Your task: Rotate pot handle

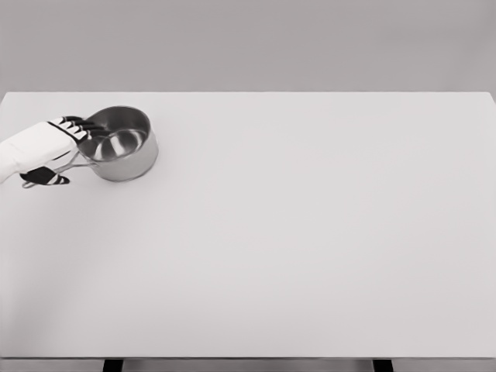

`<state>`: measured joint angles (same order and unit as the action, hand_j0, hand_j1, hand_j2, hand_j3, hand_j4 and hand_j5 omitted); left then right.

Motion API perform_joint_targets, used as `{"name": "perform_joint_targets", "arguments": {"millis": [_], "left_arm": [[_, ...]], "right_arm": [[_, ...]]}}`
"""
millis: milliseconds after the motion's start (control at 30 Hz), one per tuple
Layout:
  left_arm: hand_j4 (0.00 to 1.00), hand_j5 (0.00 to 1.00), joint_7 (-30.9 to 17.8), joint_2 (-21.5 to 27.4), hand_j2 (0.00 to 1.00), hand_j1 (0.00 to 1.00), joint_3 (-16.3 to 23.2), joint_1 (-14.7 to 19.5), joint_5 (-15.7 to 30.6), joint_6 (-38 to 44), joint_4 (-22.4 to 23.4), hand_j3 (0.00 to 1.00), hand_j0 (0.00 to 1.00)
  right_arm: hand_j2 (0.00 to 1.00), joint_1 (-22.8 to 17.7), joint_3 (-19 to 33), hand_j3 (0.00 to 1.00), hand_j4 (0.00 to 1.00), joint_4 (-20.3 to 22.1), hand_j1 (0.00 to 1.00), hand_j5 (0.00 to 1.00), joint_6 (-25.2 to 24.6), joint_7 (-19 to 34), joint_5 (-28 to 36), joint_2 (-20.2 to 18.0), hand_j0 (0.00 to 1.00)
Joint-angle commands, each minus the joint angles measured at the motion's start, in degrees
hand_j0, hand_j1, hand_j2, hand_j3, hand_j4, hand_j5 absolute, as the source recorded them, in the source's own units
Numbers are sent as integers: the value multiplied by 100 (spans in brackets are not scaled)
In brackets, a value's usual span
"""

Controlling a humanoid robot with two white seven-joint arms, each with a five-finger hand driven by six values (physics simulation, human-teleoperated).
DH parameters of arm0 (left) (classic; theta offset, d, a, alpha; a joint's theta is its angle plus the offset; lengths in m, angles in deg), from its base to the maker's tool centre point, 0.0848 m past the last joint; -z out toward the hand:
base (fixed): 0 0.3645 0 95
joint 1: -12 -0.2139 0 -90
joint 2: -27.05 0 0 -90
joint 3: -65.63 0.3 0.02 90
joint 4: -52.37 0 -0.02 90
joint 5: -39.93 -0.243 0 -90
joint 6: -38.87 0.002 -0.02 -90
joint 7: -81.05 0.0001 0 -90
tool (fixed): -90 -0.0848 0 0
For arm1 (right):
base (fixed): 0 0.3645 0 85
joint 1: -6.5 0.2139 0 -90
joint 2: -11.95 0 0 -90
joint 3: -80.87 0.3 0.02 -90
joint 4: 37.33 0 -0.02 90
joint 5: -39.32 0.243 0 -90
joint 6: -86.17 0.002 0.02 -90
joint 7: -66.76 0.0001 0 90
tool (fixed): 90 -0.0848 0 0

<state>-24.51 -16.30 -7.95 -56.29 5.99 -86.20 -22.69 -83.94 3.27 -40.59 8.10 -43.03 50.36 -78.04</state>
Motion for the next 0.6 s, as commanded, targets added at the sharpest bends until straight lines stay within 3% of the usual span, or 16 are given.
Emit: {"name": "perform_joint_targets", "arguments": {"millis": [0, 367, 567], "left_arm": [[100, 100, 0, 2, 100, 100, -33, 0, -69, 7, 184, 100, 100], [100, 100, -9, 11, 100, 100, -236, 62, -157, 7, 228, 100, 100], [100, 100, -9, 11, 100, 100, -359, 149, -157, 7, 536, 100, 100]], "right_arm": [[100, 0, -1, 100, 100, 0, 100, 100, 3, -7, 3, 0, 100], [100, 0, -1, 100, 100, 0, 100, 100, 3, -7, 3, 0, 100], [100, 0, -1, 100, 100, 0, 100, 100, 3, 2, 3, 0, 100]]}}
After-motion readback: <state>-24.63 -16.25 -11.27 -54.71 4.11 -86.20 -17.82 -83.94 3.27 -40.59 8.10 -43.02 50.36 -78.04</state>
